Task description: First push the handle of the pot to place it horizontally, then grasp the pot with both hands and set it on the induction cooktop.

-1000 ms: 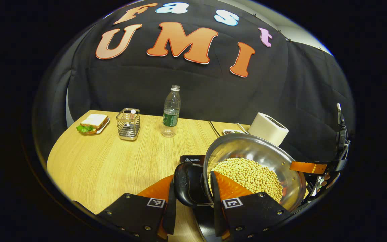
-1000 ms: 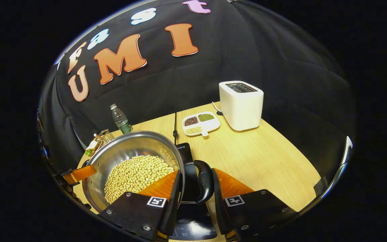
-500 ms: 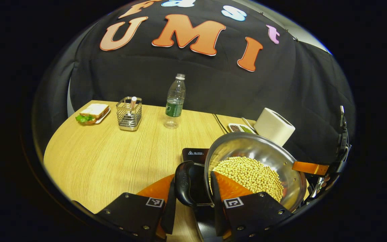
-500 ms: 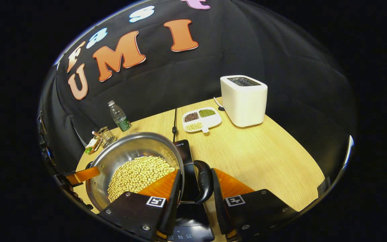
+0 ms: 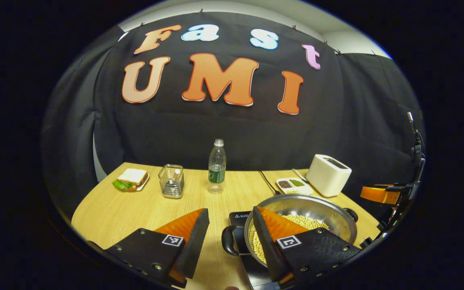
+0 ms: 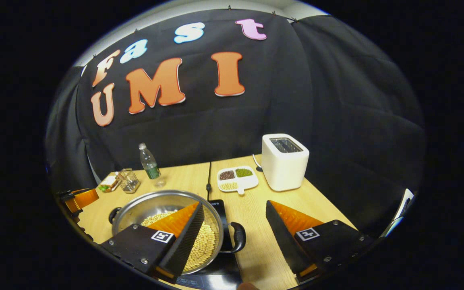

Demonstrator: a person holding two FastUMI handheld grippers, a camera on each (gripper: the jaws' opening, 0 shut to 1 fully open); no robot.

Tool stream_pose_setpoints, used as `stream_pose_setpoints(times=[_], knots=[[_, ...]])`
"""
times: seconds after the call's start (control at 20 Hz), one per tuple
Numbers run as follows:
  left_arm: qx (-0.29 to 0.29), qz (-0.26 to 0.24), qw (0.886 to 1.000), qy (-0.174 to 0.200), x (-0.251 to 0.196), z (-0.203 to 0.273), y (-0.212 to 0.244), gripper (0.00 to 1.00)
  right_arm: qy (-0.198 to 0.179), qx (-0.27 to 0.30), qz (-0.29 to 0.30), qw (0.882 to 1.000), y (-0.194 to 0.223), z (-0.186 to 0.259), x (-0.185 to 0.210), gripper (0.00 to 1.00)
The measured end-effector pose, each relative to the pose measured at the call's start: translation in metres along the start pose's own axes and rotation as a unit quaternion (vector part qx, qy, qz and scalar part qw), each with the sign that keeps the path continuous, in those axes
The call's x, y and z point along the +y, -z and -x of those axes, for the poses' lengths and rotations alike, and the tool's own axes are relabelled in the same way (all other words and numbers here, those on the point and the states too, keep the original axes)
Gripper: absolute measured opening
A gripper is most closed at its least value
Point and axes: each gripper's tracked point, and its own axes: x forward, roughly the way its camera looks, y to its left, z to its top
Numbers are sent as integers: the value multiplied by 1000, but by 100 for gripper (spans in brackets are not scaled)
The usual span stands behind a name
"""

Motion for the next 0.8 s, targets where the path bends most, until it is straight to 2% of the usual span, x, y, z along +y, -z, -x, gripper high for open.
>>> stream_pose_setpoints(times=[0.1, 0.2, 0.25, 0.4, 0.55, 0.6, 0.7, 0.8], knots=[[-38, -9, 999, -12, 8, 25, -34, 69, -2, -43, 11, 999, -32, 23, 3, 95], [-82, -19, 996, -26, 13, 49, -67, 81, -13, -79, 16, 997, -58, 48, 10, 95], [-101, -22, 994, -30, 15, 61, -82, 84, -19, -94, 16, 995, -68, 61, 14, 95], [-136, -27, 990, -39, 21, 100, -111, 81, -30, -128, 17, 991, -91, 93, 19, 95], [-155, -6, 988, -30, 18, 132, -135, 82, -38, -152, 8, 988, -104, 124, 18, 95], [-162, -5, 986, -32, 22, 140, -141, 83, -42, -159, 5, 986, -108, 133, 18, 95], [-176, -13, 983, -44, 30, 158, -154, 81, -44, -172, -2, 984, -116, 148, 13, 95], [-190, 22, 981, -31, 23, 175, -166, 83, -38, -189, 1, 981, -127, 160, 6, 94]])
